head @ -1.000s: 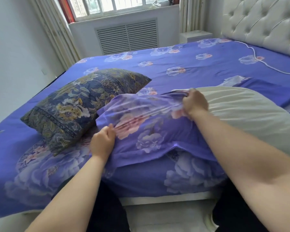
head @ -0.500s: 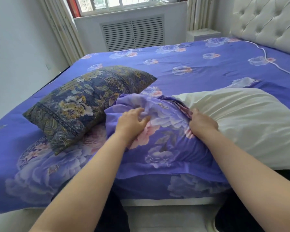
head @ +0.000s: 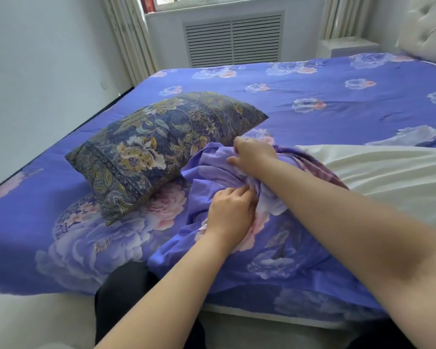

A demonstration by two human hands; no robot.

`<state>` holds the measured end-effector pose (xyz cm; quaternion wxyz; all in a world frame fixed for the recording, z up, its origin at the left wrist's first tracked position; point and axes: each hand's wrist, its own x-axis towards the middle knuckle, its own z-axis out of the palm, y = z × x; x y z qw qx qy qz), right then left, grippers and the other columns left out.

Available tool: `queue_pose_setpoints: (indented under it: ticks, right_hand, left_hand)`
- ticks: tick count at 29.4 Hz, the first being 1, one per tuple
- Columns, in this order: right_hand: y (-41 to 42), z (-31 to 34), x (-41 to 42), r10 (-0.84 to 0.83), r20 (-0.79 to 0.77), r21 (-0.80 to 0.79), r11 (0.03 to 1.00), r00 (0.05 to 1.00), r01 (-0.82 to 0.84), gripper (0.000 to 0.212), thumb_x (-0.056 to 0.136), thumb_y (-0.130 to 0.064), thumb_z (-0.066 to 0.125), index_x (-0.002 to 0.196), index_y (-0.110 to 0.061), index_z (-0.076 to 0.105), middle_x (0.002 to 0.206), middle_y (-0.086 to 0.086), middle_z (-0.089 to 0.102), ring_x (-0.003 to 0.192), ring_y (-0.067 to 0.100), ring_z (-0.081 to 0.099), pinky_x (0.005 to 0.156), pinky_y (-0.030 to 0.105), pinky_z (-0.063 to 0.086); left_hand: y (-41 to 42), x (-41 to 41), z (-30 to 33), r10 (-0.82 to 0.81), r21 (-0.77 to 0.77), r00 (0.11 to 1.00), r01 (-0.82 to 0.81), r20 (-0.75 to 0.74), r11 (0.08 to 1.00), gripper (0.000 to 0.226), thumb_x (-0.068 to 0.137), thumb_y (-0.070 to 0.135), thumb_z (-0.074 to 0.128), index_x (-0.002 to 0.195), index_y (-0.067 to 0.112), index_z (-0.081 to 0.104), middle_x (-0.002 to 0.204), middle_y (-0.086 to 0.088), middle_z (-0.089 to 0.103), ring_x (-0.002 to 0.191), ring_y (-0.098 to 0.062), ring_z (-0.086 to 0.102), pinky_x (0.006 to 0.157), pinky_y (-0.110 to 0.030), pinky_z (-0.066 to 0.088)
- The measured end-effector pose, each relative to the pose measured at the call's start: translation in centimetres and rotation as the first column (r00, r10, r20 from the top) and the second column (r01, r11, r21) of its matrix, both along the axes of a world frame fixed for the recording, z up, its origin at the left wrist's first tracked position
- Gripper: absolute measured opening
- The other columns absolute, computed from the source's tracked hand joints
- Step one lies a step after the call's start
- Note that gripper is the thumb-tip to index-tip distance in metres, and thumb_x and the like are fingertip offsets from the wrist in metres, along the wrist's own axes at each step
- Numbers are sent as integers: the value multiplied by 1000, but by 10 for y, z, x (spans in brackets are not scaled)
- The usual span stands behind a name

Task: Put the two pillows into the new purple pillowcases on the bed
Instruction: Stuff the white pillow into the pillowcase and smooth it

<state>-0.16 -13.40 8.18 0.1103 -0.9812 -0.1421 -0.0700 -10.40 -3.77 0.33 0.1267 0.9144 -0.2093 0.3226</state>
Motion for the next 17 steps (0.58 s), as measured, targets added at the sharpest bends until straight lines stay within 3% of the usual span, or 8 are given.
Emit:
queue_pose_setpoints:
  ticks: [4, 7, 9, 12, 15, 17]
  right_hand:
    - [11, 1, 8, 23, 158, -86, 996, 987, -9, 29, 100, -33, 41, 109, -7, 50, 114, 20, 62, 105, 38, 58, 70, 35, 35]
    - [3, 2, 16, -62, 102, 105, 993, 993, 51, 23, 100, -27, 41, 108, -6, 48, 113, 23, 61, 104, 39, 58, 71, 36, 35]
    - [-7, 4, 25, -152, 26, 212, 967, 988, 143, 30, 100, -29, 40, 112, -2, 48, 119, 24, 58, 110, 38, 54, 80, 38, 38]
    - [-11, 3, 31, -74, -49, 169, 982, 996, 81, 39, 99, -39, 40, 109, -3, 53, 116, 21, 58, 110, 35, 53, 87, 39, 39]
    - [-7, 5, 23, 97, -154, 23, 995, 983, -94, 38, 89, -50, 54, 82, -12, 55, 79, 7, 57, 83, 29, 55, 64, 32, 36]
    - [-4, 8, 22, 117, -168, -117, 984, 979, -137, 35, 86, -47, 60, 83, -12, 59, 81, 7, 60, 82, 29, 56, 61, 29, 36]
  left_hand:
    - [6, 2, 1, -1, -60, 1000, 0, -19, 998, 26, 89, 27, 46, 92, 15, 69, 80, -1, 71, 63, -30, 61, 56, -37, 47]
    - [6, 4, 5, 0, -77, 999, -4, -50, 997, 27, 90, 29, 45, 96, 17, 68, 85, 0, 71, 68, -31, 62, 59, -37, 48]
    - [9, 6, 11, -4, -117, 995, -8, -103, 993, 34, 91, 33, 40, 103, 18, 68, 95, 1, 71, 80, -31, 63, 68, -39, 50]
    - [21, 12, 23, -41, -248, 966, -24, -254, 968, 50, 92, 45, 28, 113, 22, 67, 112, 5, 69, 101, -26, 61, 84, -40, 46]
    - [32, 20, 32, -74, -435, 919, -111, -387, 894, 46, 93, 47, 31, 109, 24, 68, 108, 4, 70, 104, -21, 61, 85, -39, 47]
    - [42, 29, 33, -16, -491, 907, -213, -421, 845, 30, 95, 40, 43, 103, 24, 68, 101, 3, 69, 98, -20, 62, 81, -35, 48]
